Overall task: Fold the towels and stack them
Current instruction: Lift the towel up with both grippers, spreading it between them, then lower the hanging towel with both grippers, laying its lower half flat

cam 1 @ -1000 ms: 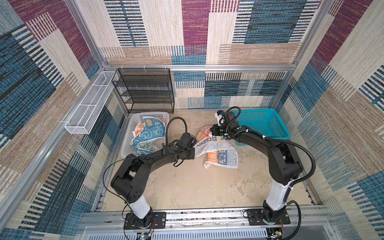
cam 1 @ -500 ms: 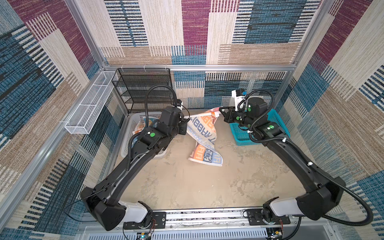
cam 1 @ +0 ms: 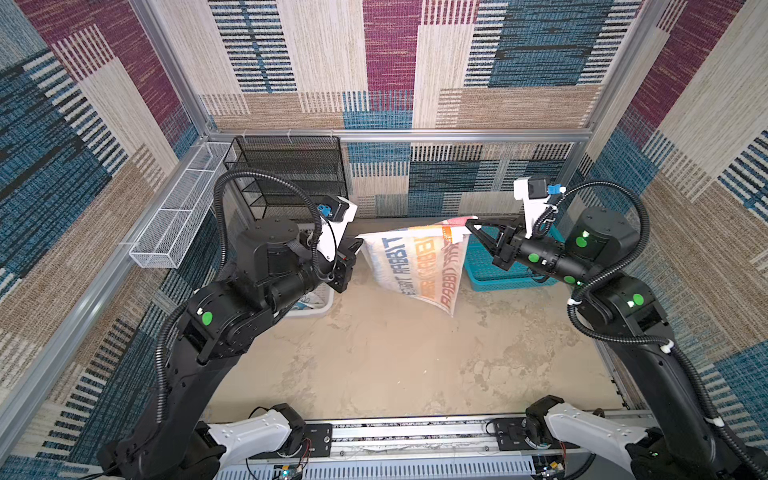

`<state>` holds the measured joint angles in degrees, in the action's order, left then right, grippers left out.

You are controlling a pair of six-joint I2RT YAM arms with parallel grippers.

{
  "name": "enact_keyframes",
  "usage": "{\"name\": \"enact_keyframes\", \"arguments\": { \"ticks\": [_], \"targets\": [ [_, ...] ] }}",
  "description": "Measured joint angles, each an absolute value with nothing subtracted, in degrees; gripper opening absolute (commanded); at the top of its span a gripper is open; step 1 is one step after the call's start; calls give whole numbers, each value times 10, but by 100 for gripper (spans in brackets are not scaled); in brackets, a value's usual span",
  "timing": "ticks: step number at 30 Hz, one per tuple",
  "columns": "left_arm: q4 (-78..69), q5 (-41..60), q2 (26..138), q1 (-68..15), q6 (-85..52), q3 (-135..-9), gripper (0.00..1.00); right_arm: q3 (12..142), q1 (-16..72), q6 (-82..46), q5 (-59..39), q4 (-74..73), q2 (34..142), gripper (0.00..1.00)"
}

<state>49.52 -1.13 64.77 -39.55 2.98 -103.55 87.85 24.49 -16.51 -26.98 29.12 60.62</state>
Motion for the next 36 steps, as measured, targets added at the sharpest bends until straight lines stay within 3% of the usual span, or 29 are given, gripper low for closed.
{"name": "enact_keyframes", "arguments": {
  "ticks": [6, 12, 19, 31, 36],
  "targets": [
    [543, 11, 669, -398, 30, -1107, 0, 887, 245, -158, -289, 312, 600, 0],
    [552, -81, 764, -394, 35, -1149, 0, 895, 243, -153, -223, 313, 642, 0],
    [521, -184, 907, -351, 81, -1143, 0, 897, 223, -151, -147, 301, 774, 0],
    [426, -191, 1159, -278, 139, -1201, 0, 987, 157, -147, -175, 264, 1032, 0],
    [416, -190, 1176, -279, 135, -1156, 0, 953, 156, -143, -182, 257, 1054, 0]
  ]
}}
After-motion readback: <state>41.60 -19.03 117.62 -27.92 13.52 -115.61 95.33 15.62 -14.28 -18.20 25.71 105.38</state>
